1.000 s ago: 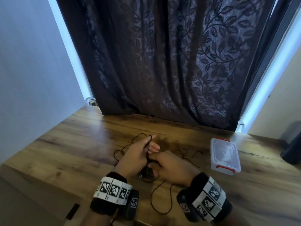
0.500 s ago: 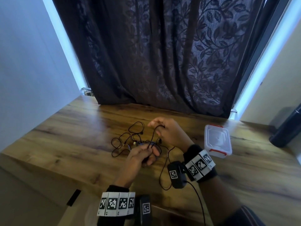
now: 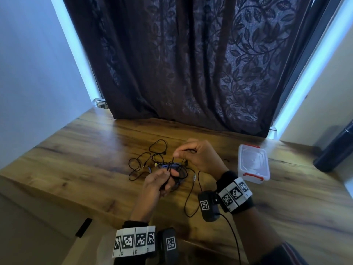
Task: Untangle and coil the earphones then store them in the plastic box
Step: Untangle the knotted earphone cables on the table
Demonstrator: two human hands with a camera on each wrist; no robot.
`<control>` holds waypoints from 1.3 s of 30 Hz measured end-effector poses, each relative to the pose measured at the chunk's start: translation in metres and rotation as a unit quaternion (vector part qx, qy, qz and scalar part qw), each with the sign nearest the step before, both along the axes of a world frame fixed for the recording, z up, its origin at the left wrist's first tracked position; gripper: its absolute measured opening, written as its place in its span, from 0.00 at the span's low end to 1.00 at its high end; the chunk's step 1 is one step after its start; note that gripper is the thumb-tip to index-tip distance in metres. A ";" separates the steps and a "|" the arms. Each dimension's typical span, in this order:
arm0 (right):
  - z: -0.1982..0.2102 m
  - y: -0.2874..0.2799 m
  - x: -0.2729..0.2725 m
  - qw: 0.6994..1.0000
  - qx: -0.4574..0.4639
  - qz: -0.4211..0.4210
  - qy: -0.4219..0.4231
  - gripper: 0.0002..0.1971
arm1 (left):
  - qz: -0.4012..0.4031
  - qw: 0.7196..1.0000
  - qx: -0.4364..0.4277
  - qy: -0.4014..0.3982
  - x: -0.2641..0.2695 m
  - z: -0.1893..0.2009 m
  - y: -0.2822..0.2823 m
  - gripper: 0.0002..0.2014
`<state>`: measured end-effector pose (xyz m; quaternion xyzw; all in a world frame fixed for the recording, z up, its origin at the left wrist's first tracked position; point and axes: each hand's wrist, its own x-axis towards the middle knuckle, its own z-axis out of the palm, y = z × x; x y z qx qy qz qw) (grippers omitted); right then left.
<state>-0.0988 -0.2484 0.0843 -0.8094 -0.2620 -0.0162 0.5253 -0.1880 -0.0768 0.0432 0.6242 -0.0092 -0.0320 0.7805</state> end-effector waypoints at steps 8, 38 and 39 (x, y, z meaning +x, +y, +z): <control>-0.041 0.024 -0.020 0.997 -0.030 -0.012 0.065 0.09 | 0.040 0.996 -0.038 -0.077 -0.005 0.006 0.006 0.15; -0.015 0.014 -0.057 0.939 -0.254 0.195 0.124 0.07 | 0.106 0.969 0.185 -0.124 -0.005 -0.006 0.010 0.19; -0.005 0.010 -0.055 0.946 -0.246 0.181 0.105 0.07 | 0.102 0.967 0.205 -0.116 -0.006 -0.004 0.007 0.19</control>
